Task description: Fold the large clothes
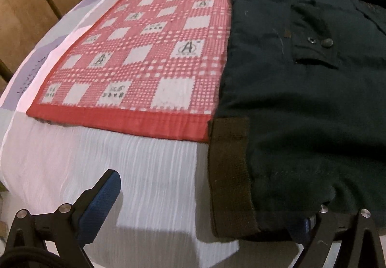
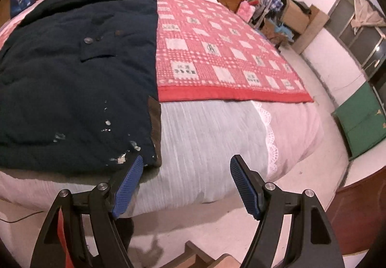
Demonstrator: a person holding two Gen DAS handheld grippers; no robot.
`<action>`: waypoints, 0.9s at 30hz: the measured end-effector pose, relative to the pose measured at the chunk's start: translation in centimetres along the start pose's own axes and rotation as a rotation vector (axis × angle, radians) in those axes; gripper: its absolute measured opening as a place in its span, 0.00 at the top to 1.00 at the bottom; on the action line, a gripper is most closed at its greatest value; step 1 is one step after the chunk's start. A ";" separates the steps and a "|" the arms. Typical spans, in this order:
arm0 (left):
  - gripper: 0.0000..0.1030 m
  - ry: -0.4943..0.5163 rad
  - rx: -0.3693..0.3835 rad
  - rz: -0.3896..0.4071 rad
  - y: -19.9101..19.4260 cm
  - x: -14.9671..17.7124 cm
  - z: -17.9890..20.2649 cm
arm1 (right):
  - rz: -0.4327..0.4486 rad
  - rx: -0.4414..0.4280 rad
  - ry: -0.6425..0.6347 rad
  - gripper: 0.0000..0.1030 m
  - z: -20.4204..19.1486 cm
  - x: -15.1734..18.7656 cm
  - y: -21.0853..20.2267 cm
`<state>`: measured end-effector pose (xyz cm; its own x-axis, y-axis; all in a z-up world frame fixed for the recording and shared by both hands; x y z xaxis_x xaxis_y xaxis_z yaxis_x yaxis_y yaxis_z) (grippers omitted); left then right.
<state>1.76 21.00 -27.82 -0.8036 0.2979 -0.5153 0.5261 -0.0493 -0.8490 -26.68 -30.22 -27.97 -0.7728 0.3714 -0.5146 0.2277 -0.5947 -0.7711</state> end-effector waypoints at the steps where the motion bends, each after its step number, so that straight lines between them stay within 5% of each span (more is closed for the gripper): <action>1: 0.02 -0.001 0.001 -0.002 0.1 -0.1 0.0 | -0.006 0.007 -0.012 0.26 -0.2 0.3 0.1; 6: 0.02 0.013 0.002 -0.004 0.5 -0.6 0.3 | -0.105 0.068 0.083 0.26 1.6 2.6 1.3; 14: 0.02 0.001 0.003 0.013 0.6 -1.4 0.7 | 0.016 -0.006 0.048 0.26 -1.9 -1.2 1.3; 16: 0.01 -0.015 0.014 0.012 0.7 -1.7 0.5 | 0.036 0.048 0.106 0.26 -0.6 -2.0 1.8; 19: 0.00 -0.014 0.026 0.005 1.2 -1.7 0.6 | -0.011 0.006 0.223 0.26 1.2 -2.1 3.1; 27: 0.00 -0.032 0.110 -0.013 3.5 -1.1 1.5 | -0.048 -0.050 0.111 0.26 -3.3 -3.6 5.1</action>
<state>4.04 19.09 -30.38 -0.8197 0.2687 -0.5059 0.4831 -0.1505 -0.8626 -20.77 -32.23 -31.34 -0.7139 0.4771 -0.5126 0.2231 -0.5389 -0.8123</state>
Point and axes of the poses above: each gripper's, at about its wrist camera, not at the fingertips, and y roughly the way its jaws point, z to its right, x to its underside, the point moved 3 cm from there along y, roughly the way its jaws point, and after that the axes turned 6 degrees about x, right-handed, at the moved point
